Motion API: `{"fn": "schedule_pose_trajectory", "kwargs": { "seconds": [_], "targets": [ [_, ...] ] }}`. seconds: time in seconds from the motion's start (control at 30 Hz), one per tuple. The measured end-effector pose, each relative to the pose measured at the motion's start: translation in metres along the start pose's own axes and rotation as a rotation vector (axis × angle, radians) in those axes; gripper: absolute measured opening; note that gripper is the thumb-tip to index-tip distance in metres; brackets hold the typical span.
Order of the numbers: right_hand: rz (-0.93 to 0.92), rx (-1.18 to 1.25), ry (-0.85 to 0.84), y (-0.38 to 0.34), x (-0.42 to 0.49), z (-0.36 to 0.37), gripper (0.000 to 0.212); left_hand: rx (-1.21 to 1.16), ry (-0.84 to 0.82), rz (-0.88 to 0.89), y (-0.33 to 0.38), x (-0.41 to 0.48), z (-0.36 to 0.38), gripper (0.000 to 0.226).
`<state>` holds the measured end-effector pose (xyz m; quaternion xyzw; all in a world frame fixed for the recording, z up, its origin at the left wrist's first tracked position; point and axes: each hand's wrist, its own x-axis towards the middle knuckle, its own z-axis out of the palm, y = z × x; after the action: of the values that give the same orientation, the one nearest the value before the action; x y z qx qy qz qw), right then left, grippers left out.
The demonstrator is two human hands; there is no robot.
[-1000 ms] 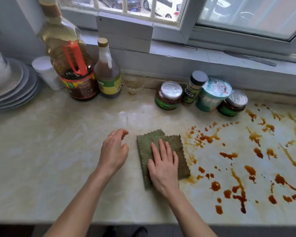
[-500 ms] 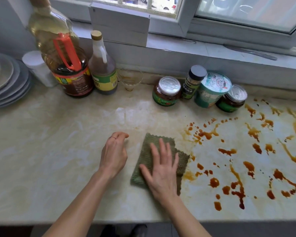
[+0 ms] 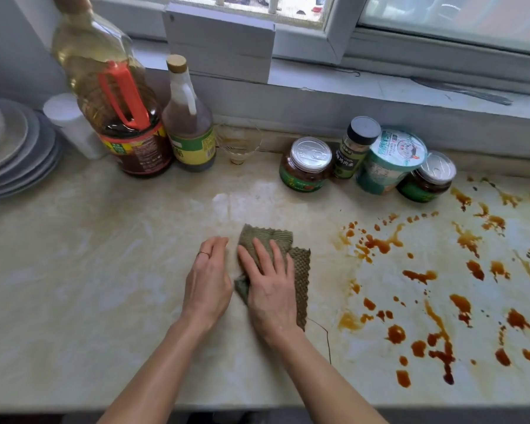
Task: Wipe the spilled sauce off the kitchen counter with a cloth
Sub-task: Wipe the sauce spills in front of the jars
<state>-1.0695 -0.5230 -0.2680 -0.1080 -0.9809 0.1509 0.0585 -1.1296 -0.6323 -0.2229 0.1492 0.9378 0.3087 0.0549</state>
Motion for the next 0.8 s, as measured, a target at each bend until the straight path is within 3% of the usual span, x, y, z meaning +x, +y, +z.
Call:
{"fn": "schedule_pose_trajectory", "kwargs": {
  "seconds": [0.07,0.13,0.23,0.3,0.4,0.57,0.8],
  "targets": [
    [-0.107,-0.023,-0.042,-0.006,0.022,0.005,0.048,-0.004,0.009,-0.012,0.001,0.0,0.001,0.056],
    [-0.096,-0.058,-0.045,0.006,0.047,0.003,0.05,0.019,-0.011,-0.013,-0.001,0.0,0.002,0.06],
    [0.172,-0.038,-0.036,0.044,0.064,-0.013,0.051,0.053,-0.069,-0.025,-0.003,0.0,0.002,0.062],
    [0.35,-0.047,0.06,0.068,0.059,-0.023,0.052,0.066,-0.086,-0.029,-0.003,-0.001,0.001,0.059],
    [0.448,-0.026,0.101,0.06,0.043,-0.024,0.055,0.091,-0.096,-0.03,-0.002,-0.002,0.002,0.056],
    [0.068,-0.045,-0.027,0.013,0.032,-0.003,0.051,0.131,-0.108,-0.035,-0.001,-0.003,0.008,0.061],
    [0.101,-0.075,-0.16,0.016,0.116,-0.016,0.055,0.199,-0.096,-0.005,-0.001,-0.005,0.012,0.062]
  ]
}}
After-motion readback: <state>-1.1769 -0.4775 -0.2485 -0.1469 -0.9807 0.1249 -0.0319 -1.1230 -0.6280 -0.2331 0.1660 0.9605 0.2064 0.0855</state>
